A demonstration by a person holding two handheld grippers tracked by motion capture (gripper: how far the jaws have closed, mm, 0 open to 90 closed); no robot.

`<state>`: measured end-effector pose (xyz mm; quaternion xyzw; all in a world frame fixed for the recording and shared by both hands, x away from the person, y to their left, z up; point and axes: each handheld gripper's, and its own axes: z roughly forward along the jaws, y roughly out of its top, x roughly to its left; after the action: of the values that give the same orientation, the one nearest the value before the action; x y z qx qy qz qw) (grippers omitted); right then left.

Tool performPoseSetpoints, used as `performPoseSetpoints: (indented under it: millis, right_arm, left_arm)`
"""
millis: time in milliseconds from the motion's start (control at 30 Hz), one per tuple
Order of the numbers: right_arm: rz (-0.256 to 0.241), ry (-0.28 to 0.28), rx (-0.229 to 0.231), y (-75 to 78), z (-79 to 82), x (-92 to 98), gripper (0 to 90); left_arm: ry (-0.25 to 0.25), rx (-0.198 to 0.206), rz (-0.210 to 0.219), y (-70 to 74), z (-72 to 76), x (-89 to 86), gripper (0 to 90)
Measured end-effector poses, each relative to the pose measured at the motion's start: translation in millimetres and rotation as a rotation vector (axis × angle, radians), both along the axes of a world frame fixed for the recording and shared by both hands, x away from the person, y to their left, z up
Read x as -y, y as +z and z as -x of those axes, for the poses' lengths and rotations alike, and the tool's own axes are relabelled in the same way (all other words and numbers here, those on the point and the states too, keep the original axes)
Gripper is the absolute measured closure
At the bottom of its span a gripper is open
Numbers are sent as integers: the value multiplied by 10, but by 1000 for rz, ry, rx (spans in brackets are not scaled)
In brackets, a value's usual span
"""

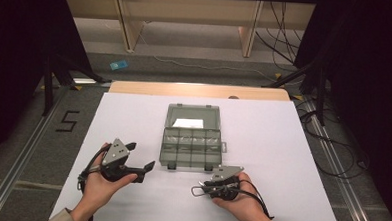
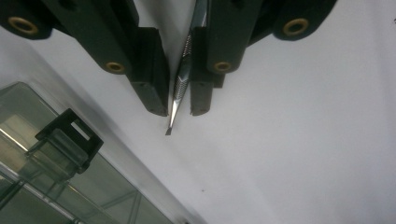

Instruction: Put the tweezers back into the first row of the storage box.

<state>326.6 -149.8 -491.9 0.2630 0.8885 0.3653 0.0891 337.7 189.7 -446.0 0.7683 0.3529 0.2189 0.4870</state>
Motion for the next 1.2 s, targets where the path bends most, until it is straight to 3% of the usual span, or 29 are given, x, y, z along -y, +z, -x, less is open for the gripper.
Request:
performPoseSetpoints:
  millis: [367, 633, 700, 800, 1200]
  right_arm:
    - [15, 36, -4, 11, -11, 12, 846]
    - [1, 32, 8, 9, -12, 6, 848]
    - [-6, 38, -9, 49, -15, 20, 849]
    - [-31, 25, 24, 73, -23, 26, 849]
    - [-40, 34, 33, 163, -25, 67, 850]
  left_arm:
    - [0, -4, -5, -9, -1, 9, 97]
    - [-4, -3, -4, -10, -4, 9, 98]
    - [0, -3, -5, -9, -2, 8, 98]
    - [-5, -3, -4, -12, -7, 6, 98]
    - [0, -2, -6, -9, -2, 6, 98]
